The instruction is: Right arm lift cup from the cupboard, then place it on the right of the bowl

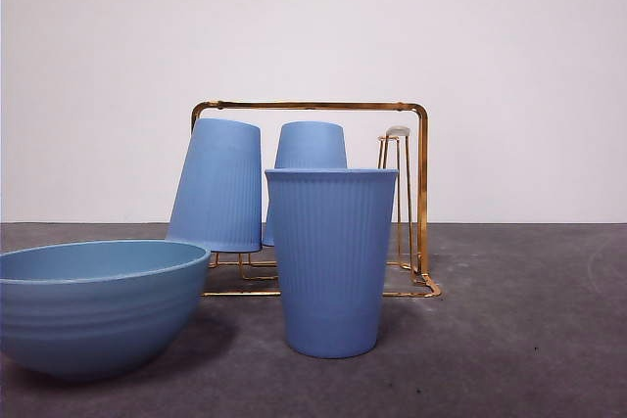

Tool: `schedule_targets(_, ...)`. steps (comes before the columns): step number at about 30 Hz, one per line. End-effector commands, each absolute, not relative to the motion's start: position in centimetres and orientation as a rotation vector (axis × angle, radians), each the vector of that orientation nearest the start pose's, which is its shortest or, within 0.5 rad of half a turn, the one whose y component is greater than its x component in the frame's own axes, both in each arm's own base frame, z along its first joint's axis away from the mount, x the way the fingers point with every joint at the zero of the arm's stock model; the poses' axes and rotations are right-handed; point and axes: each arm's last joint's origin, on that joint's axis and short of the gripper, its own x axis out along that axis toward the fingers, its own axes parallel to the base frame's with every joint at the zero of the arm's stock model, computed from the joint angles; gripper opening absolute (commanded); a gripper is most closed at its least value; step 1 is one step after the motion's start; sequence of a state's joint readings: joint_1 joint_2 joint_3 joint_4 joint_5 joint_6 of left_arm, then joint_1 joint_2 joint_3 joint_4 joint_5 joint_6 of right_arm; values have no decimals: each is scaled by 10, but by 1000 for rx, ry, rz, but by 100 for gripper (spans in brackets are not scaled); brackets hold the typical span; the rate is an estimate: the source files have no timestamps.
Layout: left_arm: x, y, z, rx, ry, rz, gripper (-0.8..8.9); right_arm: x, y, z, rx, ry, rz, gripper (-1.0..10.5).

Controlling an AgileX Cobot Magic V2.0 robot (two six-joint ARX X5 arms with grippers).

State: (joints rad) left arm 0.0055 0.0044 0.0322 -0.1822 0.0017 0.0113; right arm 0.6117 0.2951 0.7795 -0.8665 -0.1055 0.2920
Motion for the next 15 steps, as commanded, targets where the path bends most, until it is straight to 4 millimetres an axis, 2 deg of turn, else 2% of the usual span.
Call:
schedule_targets(1, 96, 1, 149, 13, 180, 9, 25, 35, 29, 315, 176, 460, 658, 15)
schedule_targets(11, 96, 1, 149, 13, 180, 9, 25, 35, 29, 315, 176, 459, 657, 15)
schedule_targets(15, 96, 1, 149, 13, 180, 9, 25, 43, 29, 307, 179, 448, 570, 15)
